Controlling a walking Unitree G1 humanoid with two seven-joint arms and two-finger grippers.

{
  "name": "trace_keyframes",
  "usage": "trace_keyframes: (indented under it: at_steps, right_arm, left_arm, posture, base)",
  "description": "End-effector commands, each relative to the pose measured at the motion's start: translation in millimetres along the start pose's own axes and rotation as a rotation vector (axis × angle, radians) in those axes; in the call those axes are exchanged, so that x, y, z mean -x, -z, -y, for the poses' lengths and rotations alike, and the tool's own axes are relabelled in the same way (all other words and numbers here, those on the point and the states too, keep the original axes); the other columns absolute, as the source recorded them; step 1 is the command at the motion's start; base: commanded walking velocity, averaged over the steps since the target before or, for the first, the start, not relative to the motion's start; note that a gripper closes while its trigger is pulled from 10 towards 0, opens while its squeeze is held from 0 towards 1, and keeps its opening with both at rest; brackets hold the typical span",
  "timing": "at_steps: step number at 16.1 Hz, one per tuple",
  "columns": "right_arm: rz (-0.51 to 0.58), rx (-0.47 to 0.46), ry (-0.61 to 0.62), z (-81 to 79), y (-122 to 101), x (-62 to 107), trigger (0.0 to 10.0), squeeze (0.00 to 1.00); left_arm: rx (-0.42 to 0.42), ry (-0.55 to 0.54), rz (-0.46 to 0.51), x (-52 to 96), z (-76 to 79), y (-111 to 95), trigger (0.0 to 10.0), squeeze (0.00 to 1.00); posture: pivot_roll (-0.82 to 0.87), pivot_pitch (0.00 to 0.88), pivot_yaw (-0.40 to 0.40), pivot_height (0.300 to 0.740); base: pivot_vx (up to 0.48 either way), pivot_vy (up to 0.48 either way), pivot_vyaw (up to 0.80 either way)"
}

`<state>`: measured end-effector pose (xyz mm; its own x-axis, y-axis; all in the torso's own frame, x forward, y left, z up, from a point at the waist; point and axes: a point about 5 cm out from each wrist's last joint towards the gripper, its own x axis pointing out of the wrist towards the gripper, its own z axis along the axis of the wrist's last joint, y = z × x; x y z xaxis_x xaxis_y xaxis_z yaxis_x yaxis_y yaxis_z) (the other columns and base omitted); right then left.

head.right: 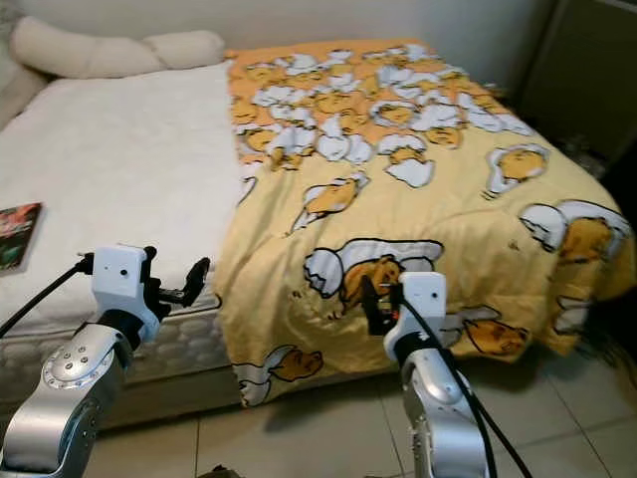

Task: Clean up the room

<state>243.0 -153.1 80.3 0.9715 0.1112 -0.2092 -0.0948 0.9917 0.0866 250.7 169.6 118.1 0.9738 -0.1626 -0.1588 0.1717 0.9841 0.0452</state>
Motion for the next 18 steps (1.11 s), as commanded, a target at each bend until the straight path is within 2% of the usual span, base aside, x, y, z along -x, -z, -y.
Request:
trace_keyframes:
  at_steps: [1, 4, 9, 18]
  right_arm:
    - [0.022, -0.008, -0.019, -2.0, -5, -2.3, 10.0, 0.00]
    - [0.014, 0.017, -0.077, -8.6, -4, -4.5, 10.0, 0.00]
    - [-0.001, 0.024, -0.150, -16.2, -2, -9.3, 10.0, 0.00]
    - [-0.002, 0.044, -0.212, -21.6, -3, -16.4, 10.0, 0.00]
  left_arm:
    - [-0.008, -0.015, 0.008, -1.9, -3.6, -2, 10.0, 0.00]
    - [-0.019, -0.022, 0.026, -2.6, -4.6, -4, 10.0, 0.00]
    - [-0.005, -0.026, 0.040, -0.6, -6.8, -5, 10.0, 0.00]
    - [-0.015, -0.043, 0.046, -1.7, -11.2, -4, 10.0, 0.00]
  posture:
    - [-0.04, 0.000, 0.061, 0.740]
    - [-0.03, 0.000, 0.049, 0.740]
    - [-0.02, 0.000, 0.040, 0.740]
    - [0.00, 0.000, 0.020, 0.740]
  base:
    - [0.000, 0.000, 0.00]
    - [0.000, 0.000, 0.18]
    - [0.000, 0.000, 0.80]
    - [0.295, 0.000, 0.80]
